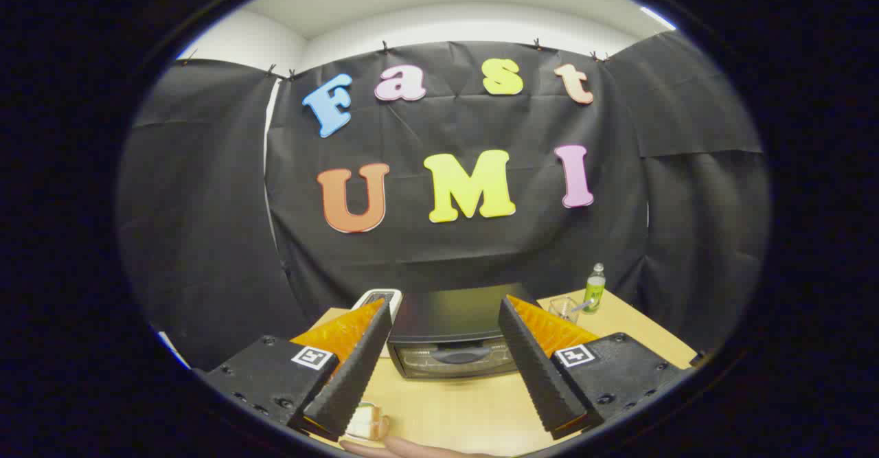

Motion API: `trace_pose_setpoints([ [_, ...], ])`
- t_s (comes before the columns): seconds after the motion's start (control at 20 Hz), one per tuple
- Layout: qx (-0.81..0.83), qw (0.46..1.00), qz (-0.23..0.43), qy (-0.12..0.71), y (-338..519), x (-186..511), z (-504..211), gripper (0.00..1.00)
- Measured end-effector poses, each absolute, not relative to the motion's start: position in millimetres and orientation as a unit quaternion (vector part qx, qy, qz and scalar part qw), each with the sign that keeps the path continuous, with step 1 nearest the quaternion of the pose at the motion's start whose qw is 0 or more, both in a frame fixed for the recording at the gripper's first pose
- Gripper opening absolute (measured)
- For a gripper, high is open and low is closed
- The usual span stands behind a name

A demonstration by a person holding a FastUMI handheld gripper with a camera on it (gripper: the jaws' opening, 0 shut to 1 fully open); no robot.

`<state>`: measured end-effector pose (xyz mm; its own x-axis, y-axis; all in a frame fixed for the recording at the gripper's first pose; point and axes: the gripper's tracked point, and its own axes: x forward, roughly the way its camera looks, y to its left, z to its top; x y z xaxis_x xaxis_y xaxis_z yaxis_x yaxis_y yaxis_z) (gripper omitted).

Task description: Open the toaster oven, put the food inside, and close the toaster oven door.

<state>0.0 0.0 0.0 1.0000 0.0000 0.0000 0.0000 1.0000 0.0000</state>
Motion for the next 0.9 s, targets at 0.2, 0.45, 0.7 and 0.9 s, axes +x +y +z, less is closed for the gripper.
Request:
trace_pose_setpoints([
  [0.2,-0.004,1.0,0.022,0.001,5.8,-12.6,-31.2,1.0],
  [0.45,-0.021,1.0,-0.019,0.011,-19.9,-6.5,-48.8,1.0],
  [0.7,-0.023,1.0,-0.016,0.003,-20.7,-5.5,-50.6,1.0],
  [0.9,-0.031,0.999,-0.022,-0.005,-22.3,-2.2,-46.8,1.0],
])
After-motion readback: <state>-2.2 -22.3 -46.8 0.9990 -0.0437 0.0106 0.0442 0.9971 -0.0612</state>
